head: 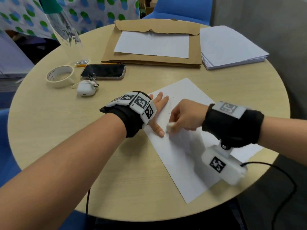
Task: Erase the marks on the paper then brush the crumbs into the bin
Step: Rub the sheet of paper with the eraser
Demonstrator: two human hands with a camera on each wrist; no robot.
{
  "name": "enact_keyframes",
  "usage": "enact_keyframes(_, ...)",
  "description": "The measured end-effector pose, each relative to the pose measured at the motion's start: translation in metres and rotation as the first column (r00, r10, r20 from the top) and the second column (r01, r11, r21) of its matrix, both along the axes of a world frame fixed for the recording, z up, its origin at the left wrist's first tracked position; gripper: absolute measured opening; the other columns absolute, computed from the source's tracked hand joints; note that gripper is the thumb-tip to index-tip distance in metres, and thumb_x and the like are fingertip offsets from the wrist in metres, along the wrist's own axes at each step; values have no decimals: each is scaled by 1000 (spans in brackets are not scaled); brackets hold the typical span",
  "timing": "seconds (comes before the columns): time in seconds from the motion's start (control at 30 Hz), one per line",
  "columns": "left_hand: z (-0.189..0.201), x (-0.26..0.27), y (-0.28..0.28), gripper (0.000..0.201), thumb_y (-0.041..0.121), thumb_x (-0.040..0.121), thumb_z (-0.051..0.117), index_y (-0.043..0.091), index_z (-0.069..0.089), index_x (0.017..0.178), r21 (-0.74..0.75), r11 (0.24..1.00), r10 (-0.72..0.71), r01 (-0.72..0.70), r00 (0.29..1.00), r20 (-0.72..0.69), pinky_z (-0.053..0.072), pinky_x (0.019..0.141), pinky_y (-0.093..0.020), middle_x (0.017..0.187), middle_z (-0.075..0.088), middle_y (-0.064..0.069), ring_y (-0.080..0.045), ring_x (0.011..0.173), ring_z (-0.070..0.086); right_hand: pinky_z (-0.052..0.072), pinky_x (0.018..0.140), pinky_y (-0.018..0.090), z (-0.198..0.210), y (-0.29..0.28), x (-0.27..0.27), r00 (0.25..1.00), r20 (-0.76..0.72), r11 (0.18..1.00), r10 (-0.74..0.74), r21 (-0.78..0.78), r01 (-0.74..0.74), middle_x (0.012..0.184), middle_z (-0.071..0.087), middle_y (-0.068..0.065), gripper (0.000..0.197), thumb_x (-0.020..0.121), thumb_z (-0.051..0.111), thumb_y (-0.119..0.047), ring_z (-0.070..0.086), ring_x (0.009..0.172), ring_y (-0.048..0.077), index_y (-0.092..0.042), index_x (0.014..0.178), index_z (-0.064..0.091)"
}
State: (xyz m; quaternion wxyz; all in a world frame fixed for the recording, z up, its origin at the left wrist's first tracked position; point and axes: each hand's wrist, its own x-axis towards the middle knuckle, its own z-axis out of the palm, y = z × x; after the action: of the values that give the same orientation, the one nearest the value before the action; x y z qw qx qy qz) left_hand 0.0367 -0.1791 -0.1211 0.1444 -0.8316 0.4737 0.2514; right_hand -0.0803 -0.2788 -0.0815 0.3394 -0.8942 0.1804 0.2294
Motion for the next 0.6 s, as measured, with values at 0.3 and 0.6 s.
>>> enact_keyframes(0.3, 6, -5, 2, 131, 58, 63, 75, 22, -20, 147, -25, 1000, 7, -8, 1000, -23, 4, 115, -52, 156, -22, -5, -34, 144, -10, 31, 42, 19, -2, 5, 21, 985, 157, 981, -74, -165, 100, 60, 52, -3, 24, 66, 80, -21, 50, 56, 12, -15, 64, 57)
enact_keyframes(0.6, 9, -6, 2, 130, 60, 63, 73, 23, -19, 147, -8, 1000, 7, -7, 1000, -13, 5, 114, -52, 156, -21, -4, -33, 145, -9, 36, 48, 21, 9, -16, 34, 969, 191, 958, -156, -210, 195, 69, 58, 2, 27, 71, 78, -23, 52, 61, 15, -7, 91, 68)
